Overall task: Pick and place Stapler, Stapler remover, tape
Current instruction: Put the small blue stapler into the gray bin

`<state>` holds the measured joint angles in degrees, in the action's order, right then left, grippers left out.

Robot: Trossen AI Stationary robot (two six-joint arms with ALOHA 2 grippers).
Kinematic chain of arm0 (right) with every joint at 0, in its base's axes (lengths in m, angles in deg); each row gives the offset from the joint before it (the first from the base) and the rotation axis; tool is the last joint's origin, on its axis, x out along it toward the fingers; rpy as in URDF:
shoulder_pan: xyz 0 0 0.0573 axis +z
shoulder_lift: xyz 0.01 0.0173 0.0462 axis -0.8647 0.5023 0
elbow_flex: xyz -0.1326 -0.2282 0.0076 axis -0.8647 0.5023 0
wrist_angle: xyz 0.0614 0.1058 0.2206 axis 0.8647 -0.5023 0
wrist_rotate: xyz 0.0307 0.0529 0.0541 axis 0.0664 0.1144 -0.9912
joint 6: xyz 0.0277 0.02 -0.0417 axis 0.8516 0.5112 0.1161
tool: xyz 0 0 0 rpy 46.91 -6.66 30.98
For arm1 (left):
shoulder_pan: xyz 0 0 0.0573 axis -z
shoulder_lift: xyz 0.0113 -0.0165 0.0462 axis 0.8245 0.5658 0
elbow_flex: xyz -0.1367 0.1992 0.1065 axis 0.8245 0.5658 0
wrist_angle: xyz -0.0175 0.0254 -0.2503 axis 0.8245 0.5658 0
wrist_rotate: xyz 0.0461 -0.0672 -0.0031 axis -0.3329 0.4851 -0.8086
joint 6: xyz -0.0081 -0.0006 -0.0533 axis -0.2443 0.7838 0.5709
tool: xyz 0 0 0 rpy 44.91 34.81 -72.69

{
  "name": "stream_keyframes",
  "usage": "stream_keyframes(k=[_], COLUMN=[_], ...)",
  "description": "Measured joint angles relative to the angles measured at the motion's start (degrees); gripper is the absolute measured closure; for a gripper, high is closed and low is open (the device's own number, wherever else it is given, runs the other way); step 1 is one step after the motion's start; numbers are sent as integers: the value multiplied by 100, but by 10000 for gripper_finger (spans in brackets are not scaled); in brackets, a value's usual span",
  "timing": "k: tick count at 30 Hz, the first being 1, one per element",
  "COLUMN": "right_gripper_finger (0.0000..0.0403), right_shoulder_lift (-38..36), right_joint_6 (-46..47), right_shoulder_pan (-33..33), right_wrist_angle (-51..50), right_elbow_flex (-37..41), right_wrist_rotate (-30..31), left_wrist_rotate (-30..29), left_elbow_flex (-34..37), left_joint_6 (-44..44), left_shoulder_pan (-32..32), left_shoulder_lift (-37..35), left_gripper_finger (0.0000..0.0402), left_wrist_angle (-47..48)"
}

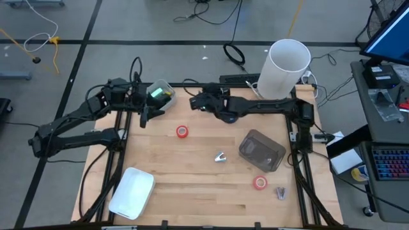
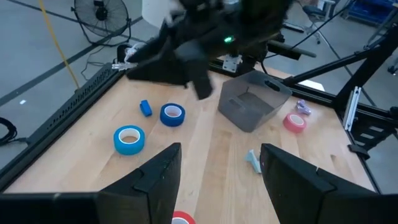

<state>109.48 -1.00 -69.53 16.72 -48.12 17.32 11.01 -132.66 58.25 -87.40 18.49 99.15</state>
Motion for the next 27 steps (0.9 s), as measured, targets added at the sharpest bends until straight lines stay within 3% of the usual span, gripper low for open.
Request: stream_keyframes(k=[5, 10, 16, 19, 27], right_gripper_finger=[193, 193, 193, 193, 193], right_shoulder_lift=[101, 255, 333, 327, 326], right_joint_6=[1468, 2060, 2568, 2611, 3700], right_shoulder_pan=[-469, -844, -1060, -1067, -1020], right_wrist_angle=[-1141, -1716, -1642, -1545, -261], right_elbow_flex=[13, 30, 20, 71, 1011], right_wrist_rotate=[-1201, -1892, -2389, -2363, -2482], left_wrist_rotate=[-19, -106, -105, -109, -111], left_elbow_flex=[0, 0, 0, 0, 0], left_joint_6=[-4, -7, -23, -32, -132], left_shoulder_pan=[0, 0, 0, 0, 0], left_shoulder_lift=[1, 2, 2, 2, 2], left_gripper_finger=[186, 186, 186, 186, 186], left_wrist_angle=[-2, -2, 18, 32, 31])
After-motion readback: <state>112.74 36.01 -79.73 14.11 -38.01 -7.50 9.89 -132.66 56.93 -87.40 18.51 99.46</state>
